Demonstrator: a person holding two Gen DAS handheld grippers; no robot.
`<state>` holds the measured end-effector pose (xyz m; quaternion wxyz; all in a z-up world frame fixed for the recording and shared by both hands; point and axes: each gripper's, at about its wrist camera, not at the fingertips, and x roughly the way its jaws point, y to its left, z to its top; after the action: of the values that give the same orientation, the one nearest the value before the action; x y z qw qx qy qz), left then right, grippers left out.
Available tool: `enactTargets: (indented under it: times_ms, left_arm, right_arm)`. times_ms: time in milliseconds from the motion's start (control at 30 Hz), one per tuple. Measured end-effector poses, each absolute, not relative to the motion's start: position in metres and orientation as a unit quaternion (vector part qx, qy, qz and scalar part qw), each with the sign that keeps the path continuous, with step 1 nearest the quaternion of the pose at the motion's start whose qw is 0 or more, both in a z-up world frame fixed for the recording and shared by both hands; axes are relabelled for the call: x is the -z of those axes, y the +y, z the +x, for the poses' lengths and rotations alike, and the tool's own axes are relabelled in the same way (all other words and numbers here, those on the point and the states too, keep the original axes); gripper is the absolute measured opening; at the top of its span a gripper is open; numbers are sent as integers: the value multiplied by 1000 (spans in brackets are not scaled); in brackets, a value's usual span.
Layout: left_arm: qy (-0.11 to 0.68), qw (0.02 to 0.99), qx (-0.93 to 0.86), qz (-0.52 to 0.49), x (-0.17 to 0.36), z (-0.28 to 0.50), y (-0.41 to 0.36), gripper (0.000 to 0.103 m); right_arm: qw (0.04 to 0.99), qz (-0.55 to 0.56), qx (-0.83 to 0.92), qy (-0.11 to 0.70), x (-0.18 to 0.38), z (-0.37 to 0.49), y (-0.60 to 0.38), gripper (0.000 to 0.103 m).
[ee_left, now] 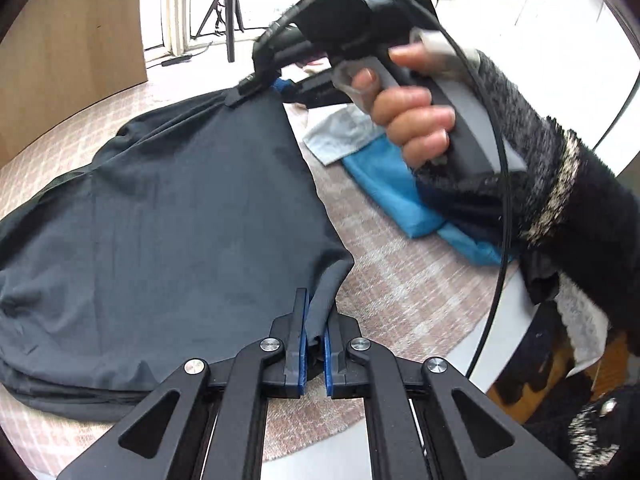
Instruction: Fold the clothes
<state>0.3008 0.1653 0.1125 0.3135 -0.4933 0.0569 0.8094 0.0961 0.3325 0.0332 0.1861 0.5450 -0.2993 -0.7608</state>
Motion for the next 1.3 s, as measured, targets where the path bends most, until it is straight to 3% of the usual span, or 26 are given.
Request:
enactTargets:
  times_ms: [200,467,700,933,1067,1233,1300]
  left_arm:
    - [-41,302,-832,-464,-151,287,98,5]
    - [-138,236,-862,-426,-176,272,-68,4]
    - [-199,159,-863,-437,-133,261,-192,4]
    - [-228,122,-837,-483,-62,236,-253,5]
    - [-222,101,-826,-508,-49,231,-264,18]
    - [-189,75,-851,-484,-83,238,-275,18]
    - [-162,77,-865,-468,-103,231,-267,18]
  right_arm:
    - [192,522,764,-328,-73,95,310,7]
    - [239,502,791,-255,-140,55,156,7]
    - [246,545,785,-160,-115,7,-16,7]
    - [213,588,776,-74,-52,-20,-116,7]
    - [222,612,758,-55,-42,-26,-130,21]
    - [292,545,772,-151,-105,-13,-65,31]
    - [273,502,807,-149,-133,-4,-23,37]
